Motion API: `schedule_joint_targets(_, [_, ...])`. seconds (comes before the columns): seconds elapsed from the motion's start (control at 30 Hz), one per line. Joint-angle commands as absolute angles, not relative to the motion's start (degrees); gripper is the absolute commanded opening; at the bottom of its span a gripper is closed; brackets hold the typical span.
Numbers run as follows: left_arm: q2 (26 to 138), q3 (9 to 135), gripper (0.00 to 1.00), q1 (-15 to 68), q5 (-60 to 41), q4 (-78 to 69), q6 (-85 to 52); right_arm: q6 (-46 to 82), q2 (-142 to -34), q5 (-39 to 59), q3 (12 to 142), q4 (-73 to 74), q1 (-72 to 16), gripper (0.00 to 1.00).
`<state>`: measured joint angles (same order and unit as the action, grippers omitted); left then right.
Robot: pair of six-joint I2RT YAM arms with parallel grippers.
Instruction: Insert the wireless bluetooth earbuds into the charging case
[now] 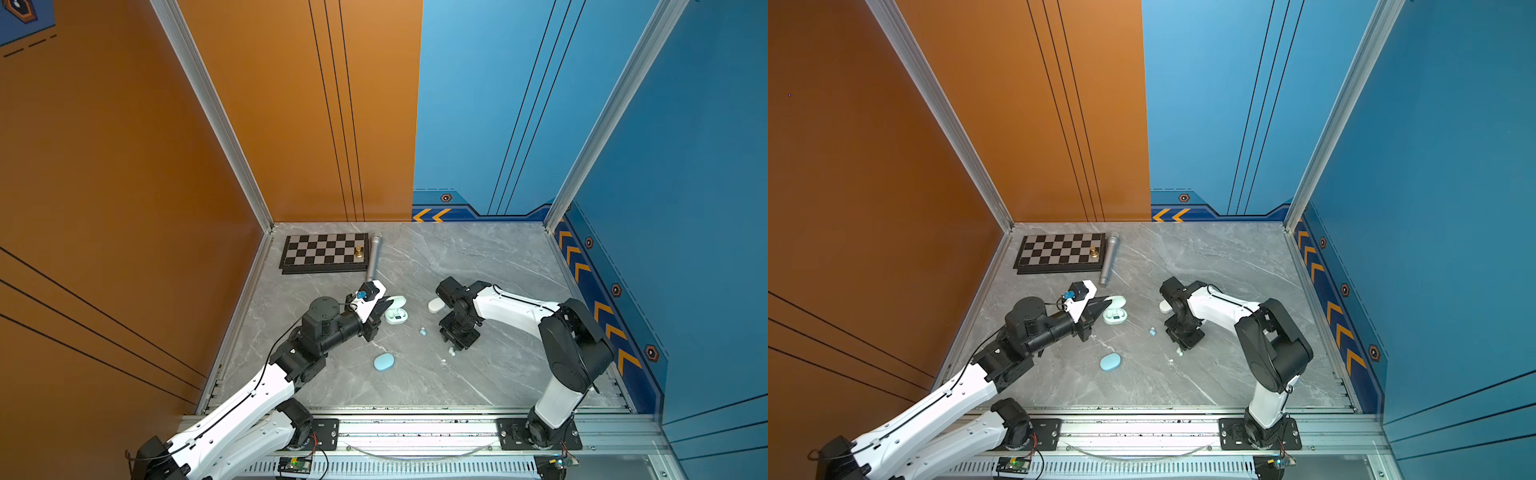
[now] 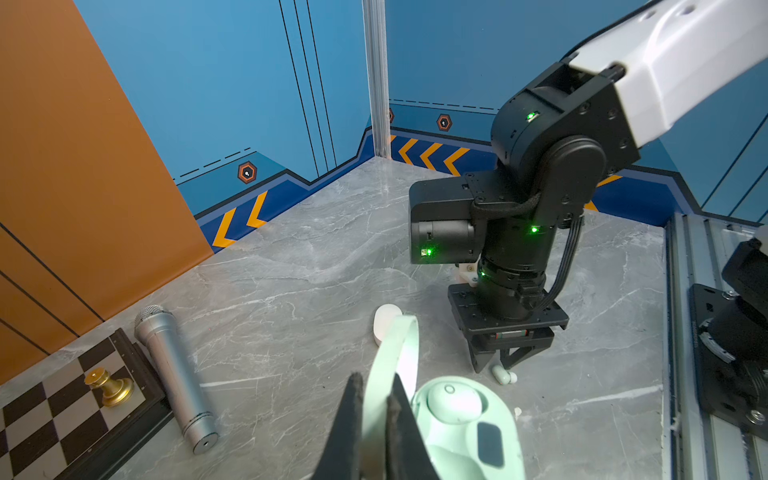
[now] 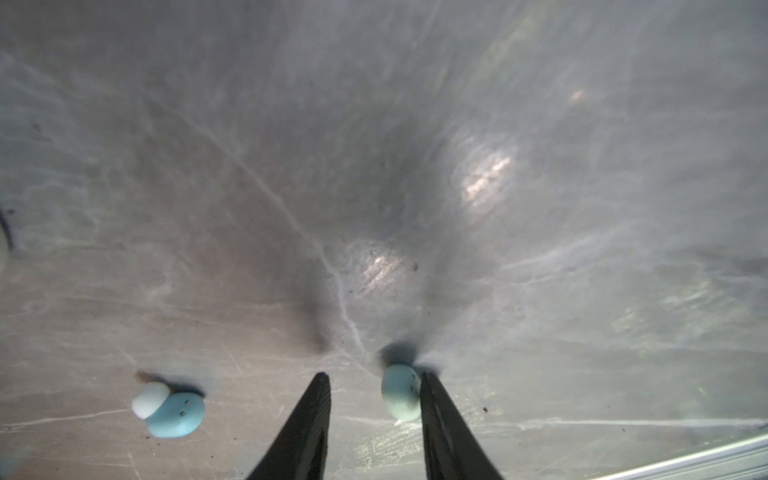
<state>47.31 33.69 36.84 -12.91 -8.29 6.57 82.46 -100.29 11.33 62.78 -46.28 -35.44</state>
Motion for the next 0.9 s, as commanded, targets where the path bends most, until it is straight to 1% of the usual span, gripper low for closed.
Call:
schedule_joint_targets(0.0, [46.1,32.7,0.00,37.4,-12.6,-7.7,7.1,83.6,-101.3,11.8,61.8,-47.4,-35.8,0.39])
schedule_joint_targets(0.1, [45.7,32.5,0.00,37.6,-12.4,-7.6,6.8,82.6,-101.3,11.8,61.7,-47.6,-35.8,0.38])
schedule_joint_targets(0.3, [44.3,31.8,0.00,38.3,-11.3,-7.0,6.9,75.5,-103.3,9.0,64.9,-51.9,-35.8,0.38])
schedule_joint_targets(0.53, [43.6,31.9,0.00,38.8,-10.1,-6.3,7.1,74.5,-105.1,9.1,66.2,-51.9,-36.1,0.31])
schedule_joint_targets(0.87, [44.1,32.3,0.00,39.1,-10.1,-5.9,7.6,73.9,-105.5,8.6,66.6,-51.9,-36.0,0.19])
